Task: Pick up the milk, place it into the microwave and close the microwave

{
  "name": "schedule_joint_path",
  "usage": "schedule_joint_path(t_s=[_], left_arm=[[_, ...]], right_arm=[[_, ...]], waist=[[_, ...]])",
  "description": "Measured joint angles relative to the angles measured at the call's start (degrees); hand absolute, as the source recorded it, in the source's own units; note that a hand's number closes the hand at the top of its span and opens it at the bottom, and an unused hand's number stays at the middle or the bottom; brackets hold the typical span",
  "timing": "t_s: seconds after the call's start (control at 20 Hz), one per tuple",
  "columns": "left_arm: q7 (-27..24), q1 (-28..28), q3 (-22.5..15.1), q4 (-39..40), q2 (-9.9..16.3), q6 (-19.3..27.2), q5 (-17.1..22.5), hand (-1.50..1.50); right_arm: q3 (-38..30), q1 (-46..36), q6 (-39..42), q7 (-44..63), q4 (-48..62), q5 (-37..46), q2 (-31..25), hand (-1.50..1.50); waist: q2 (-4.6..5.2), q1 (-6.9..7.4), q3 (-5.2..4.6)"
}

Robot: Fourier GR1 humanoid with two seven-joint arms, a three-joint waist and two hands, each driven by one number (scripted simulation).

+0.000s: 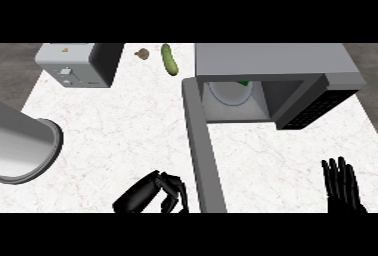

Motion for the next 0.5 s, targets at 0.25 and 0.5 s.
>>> schedule_joint_path(t_s=[0.25, 0.5], left_arm=[[-1.36, -5.65, -6.75, 9.24, -2.67, 7.36, 0.4, 1.5], [-1.59, -13.75, -16.53, 17.92, -3.44, 18.15, 7.12, 1.5]], right_arm=[[-0.42, 5.87, 2.27, 5.11, -11.49, -3.5, -1.61, -1.5], [0.12, 9.07, 4.66, 9.12, -19.52, -6.57, -2.63, -1.5]], waist=[[0.11, -0.02, 0.02], [0.28, -0.81, -0.02]])
